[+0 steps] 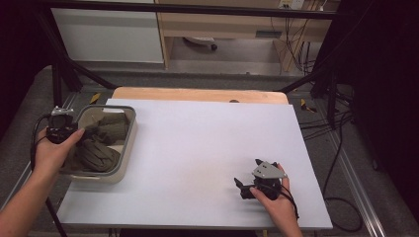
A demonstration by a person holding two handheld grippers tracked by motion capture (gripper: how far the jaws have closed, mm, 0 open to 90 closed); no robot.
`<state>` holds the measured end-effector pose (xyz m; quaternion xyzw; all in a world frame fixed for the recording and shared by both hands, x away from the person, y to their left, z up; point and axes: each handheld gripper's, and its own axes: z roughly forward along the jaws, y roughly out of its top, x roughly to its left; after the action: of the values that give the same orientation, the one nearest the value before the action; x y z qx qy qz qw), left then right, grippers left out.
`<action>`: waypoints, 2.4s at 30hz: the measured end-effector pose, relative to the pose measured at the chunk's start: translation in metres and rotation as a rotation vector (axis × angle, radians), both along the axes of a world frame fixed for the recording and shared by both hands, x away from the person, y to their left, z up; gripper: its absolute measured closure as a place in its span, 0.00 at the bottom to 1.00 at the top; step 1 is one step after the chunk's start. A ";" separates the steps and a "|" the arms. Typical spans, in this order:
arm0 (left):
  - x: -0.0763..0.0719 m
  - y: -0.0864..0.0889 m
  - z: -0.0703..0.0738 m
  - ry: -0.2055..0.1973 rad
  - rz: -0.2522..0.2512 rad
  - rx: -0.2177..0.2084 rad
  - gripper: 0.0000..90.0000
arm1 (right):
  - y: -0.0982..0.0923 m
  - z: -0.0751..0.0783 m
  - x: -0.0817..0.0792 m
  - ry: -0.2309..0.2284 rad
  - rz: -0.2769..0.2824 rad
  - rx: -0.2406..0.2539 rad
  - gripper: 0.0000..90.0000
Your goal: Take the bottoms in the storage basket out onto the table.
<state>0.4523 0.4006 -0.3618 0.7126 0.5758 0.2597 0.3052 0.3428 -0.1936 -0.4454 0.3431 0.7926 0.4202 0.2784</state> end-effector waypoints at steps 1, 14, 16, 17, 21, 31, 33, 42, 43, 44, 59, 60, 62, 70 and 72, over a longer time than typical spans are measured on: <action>0.001 0.001 -0.002 0.002 0.009 -0.007 0.28 | 0.000 0.000 0.000 0.000 -0.003 0.001 0.03; 0.010 -0.008 -0.024 0.111 0.004 0.029 0.33 | 0.003 -0.001 0.002 0.009 0.010 0.001 0.03; 0.013 -0.010 -0.027 0.120 0.006 0.046 0.32 | 0.004 -0.002 0.001 0.018 0.018 -0.011 0.03; 0.014 -0.010 -0.029 0.126 0.010 0.056 0.32 | 0.005 -0.003 0.001 0.019 0.022 -0.015 0.03; 0.018 -0.010 -0.036 0.124 0.016 0.081 0.33 | 0.004 -0.003 0.003 0.024 0.027 -0.013 0.03; 0.022 -0.022 -0.042 0.139 0.002 0.112 0.34 | 0.006 -0.004 0.003 0.031 0.042 -0.016 0.02; 0.024 -0.023 -0.044 0.146 0.003 0.106 0.36 | 0.007 -0.005 0.003 0.033 0.046 -0.020 0.02; 0.035 -0.024 -0.059 0.223 0.027 0.078 0.34 | 0.008 -0.005 0.004 0.039 0.056 -0.024 0.02; 0.037 -0.025 -0.059 0.237 0.029 0.091 0.36 | 0.008 -0.005 0.004 0.040 0.055 -0.025 0.02; 0.037 -0.026 -0.059 0.241 0.031 0.098 0.38 | 0.007 -0.005 0.004 0.039 0.053 -0.023 0.02; 0.035 -0.021 -0.041 0.237 0.036 0.002 0.81 | 0.006 -0.003 0.003 0.035 0.050 -0.017 0.02; 0.033 -0.018 -0.036 0.223 0.035 -0.015 0.81 | 0.005 -0.003 0.003 0.036 0.048 -0.014 0.02; 0.028 -0.012 -0.026 0.193 0.037 -0.069 0.82 | 0.003 -0.003 0.003 0.031 0.048 -0.013 0.03; 0.014 -0.006 0.019 0.063 0.006 -0.204 0.83 | -0.003 0.000 0.003 0.020 0.032 0.000 0.02; 0.012 -0.008 0.029 0.036 -0.003 -0.222 0.83 | -0.002 0.000 0.003 0.018 0.035 -0.003 0.02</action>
<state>0.4640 0.3922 -0.3324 0.6800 0.6053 0.1809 0.3722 0.3454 -0.1954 -0.4451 0.3324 0.8018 0.4206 0.2642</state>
